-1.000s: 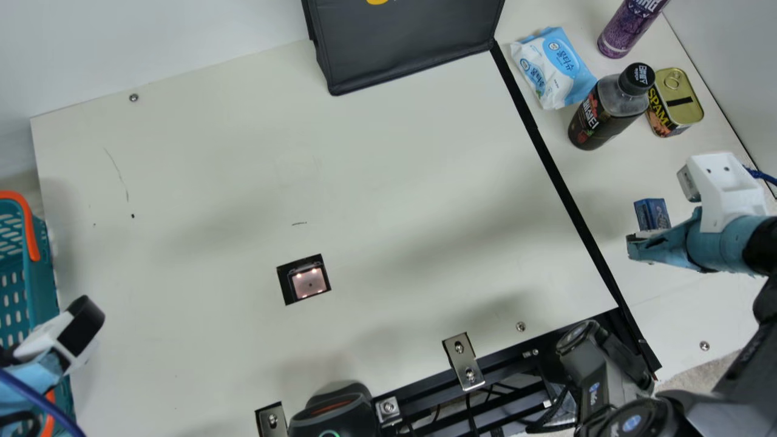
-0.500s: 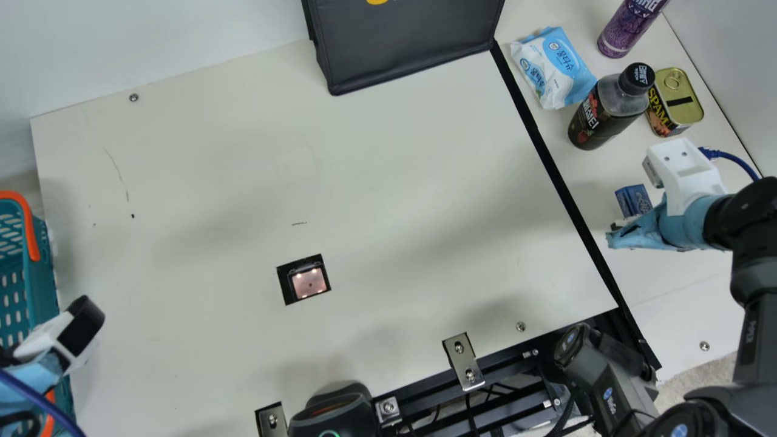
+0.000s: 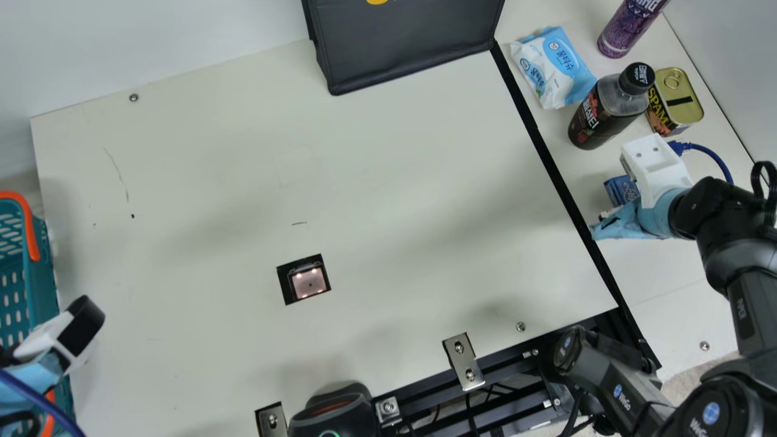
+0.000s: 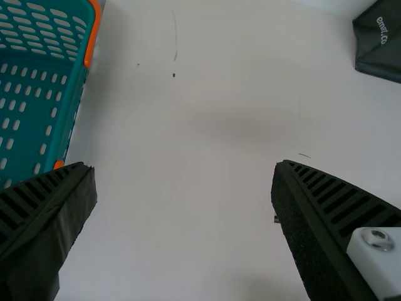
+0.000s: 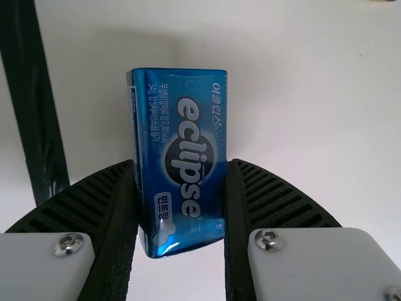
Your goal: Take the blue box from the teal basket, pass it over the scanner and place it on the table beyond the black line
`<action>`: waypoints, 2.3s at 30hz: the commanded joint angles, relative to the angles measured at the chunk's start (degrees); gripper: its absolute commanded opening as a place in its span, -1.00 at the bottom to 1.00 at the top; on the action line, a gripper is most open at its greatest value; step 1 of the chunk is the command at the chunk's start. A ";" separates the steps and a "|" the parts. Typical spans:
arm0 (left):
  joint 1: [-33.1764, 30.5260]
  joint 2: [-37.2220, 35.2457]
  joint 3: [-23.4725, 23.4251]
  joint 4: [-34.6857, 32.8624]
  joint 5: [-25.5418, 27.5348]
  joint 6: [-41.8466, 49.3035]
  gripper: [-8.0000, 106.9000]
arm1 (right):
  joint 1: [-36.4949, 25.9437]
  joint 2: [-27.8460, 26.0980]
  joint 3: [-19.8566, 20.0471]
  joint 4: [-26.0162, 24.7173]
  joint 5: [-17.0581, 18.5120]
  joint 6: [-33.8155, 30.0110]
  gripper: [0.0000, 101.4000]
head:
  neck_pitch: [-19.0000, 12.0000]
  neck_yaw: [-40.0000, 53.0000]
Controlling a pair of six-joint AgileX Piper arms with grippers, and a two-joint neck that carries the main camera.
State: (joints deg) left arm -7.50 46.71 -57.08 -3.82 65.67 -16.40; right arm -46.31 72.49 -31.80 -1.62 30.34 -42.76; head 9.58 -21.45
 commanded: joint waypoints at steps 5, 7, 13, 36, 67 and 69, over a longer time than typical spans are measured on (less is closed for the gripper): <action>0.00 0.00 0.00 0.00 0.00 0.00 0.71 | 0.45 2.14 0.63 -1.65 -3.33 2.43 -1.00 | -1.66 -0.13; 0.00 0.00 0.00 0.00 0.00 0.00 0.71 | 0.40 2.83 0.65 -1.93 -3.96 2.91 -1.00 | -1.66 -0.13; 0.00 0.00 0.00 0.00 0.00 0.00 0.71 | -0.26 4.69 0.67 -1.66 -5.38 3.21 -0.67 | -1.66 -0.13; 0.00 0.00 0.00 0.00 0.00 0.00 0.71 | -3.35 6.23 -0.49 2.73 -3.51 -0.53 0.84 | -1.66 -0.13; 0.00 0.00 0.00 0.00 0.00 0.00 0.71 | 8.41 -21.58 -26.41 12.82 33.15 12.69 0.87 | -1.66 -0.13; 0.00 0.00 0.00 0.00 0.00 0.00 0.71 | 10.98 -22.70 -28.02 13.29 33.90 14.95 0.87 | -1.66 -0.13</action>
State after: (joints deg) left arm -7.50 46.71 -57.08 -3.82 65.67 -16.40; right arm -37.66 50.36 -58.38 11.48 64.04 -29.77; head 9.58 -21.45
